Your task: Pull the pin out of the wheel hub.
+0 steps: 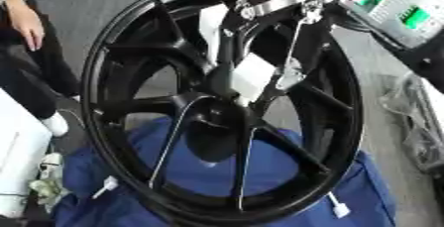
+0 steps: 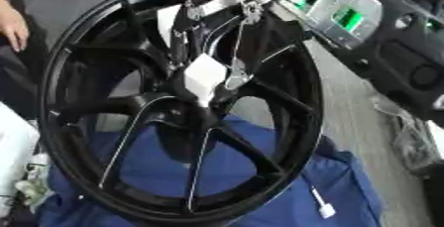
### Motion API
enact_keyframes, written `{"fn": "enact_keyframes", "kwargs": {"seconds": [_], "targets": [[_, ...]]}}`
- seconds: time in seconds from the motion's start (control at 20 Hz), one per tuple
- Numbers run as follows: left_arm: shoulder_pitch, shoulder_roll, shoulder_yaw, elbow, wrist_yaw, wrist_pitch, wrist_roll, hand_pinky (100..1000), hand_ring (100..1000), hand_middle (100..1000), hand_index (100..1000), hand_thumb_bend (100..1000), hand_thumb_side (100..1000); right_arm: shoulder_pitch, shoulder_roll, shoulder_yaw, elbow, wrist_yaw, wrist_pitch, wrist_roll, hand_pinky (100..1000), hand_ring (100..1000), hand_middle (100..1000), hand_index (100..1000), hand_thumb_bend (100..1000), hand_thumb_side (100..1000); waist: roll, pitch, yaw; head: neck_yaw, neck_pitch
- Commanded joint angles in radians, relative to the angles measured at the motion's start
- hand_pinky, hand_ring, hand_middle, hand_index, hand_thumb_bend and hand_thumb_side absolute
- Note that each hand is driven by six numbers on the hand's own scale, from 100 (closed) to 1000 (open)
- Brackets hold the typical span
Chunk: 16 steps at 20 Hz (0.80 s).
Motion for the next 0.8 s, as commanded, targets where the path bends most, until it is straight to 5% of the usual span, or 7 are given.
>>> {"fn": "enact_keyframes", "kwargs": {"seconds": [0.05,0.8], "targets": [[-0.003,0.011,0.005,-0.006,0.005,0.0,-0.002,695,790,705,715,225,883,-0.015,-0.01,-0.02,-0.001,-0.011,0.002,-0.006,794,666,636,703,454,106,0.009,-0.015,-0.001,-0.001,0.003],[0.001,0.01,0.006,-0.004,0.007,-0.001,-0.003,696,794,706,714,220,889,-0.007,-0.017,-0.035,0.003,-0.057,0.024,-0.034,769,598,470,532,308,100,0.008,-0.015,-0.001,-0.002,0.005]]}}
